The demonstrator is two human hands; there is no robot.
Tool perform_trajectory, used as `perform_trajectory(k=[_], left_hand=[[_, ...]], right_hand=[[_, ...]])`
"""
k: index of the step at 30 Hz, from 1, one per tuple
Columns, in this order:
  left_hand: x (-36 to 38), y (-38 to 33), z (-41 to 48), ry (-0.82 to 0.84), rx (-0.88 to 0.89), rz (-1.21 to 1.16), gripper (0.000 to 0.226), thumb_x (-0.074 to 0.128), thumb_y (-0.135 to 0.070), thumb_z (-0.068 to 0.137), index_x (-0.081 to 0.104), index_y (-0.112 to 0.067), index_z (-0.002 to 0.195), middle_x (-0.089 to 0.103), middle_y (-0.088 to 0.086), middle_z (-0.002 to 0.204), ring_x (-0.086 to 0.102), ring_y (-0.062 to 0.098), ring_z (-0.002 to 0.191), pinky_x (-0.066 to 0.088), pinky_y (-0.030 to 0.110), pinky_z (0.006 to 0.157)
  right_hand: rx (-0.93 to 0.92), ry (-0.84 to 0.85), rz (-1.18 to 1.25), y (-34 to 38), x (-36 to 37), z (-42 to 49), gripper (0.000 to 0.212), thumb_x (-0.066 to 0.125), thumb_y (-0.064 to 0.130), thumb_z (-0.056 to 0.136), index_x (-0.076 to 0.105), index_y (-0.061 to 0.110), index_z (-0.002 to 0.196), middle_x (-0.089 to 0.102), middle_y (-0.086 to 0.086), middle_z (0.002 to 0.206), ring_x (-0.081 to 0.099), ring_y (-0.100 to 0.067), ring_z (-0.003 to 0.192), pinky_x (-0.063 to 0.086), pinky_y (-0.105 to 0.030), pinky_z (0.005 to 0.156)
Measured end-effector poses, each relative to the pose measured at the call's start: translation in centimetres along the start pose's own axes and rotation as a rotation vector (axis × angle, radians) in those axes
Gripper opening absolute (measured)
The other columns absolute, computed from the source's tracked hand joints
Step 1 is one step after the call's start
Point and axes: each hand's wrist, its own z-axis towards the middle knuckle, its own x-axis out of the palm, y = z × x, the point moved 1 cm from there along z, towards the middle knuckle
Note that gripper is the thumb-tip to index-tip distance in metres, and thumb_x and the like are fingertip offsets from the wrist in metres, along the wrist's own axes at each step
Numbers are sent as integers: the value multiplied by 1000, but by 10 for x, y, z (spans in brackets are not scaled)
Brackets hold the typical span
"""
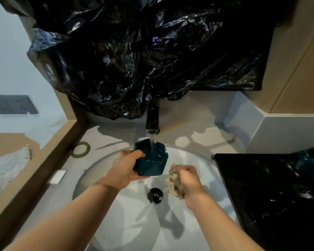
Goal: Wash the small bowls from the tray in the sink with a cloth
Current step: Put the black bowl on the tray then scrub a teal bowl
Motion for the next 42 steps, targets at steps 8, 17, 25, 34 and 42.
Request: perform_trajectory(k=[8, 17, 25, 34, 42], left_hand=[[-3, 20, 24, -43, -29, -69, 36, 58, -2, 89, 43, -7, 121, 53, 19, 113, 60, 37, 96, 58, 53, 62], [-6, 25, 33, -230, 35, 170, 36, 67, -5, 82, 49, -18, 111, 57, 15, 108, 62, 29, 81, 58, 42, 54], [-19, 7, 22, -234, -97, 249, 23, 66, -18, 84, 51, -8, 99, 59, 16, 91, 60, 28, 75, 56, 38, 52], [-14, 37, 17, 42, -192, -289, 24, 48, 5, 88, 55, -8, 107, 55, 20, 113, 61, 37, 99, 59, 50, 69], [3, 19, 25, -256, 87, 386, 36, 67, -14, 77, 48, -23, 106, 57, 7, 94, 61, 28, 86, 58, 42, 73]], right_hand=[[8, -39, -6, 6, -6, 30, 18, 45, 3, 82, 37, 8, 66, 39, -9, 40, 27, -16, 29, 15, -23, 43], [76, -51, 34, -5, -8, 41, 23, 37, 0, 86, 37, 9, 65, 29, -4, 33, 24, -15, 25, 18, -26, 48], [87, -29, 18, -7, -5, 49, 18, 39, 3, 83, 41, 5, 65, 38, -6, 37, 30, -17, 29, 14, -24, 46], [19, -39, 45, 2, -6, 38, 19, 42, 7, 86, 47, 3, 68, 41, -7, 37, 23, -15, 27, 17, -30, 49], [33, -32, 38, 2, -11, 32, 16, 40, 2, 81, 47, 8, 68, 41, -15, 58, 28, -19, 47, 15, -26, 49]])
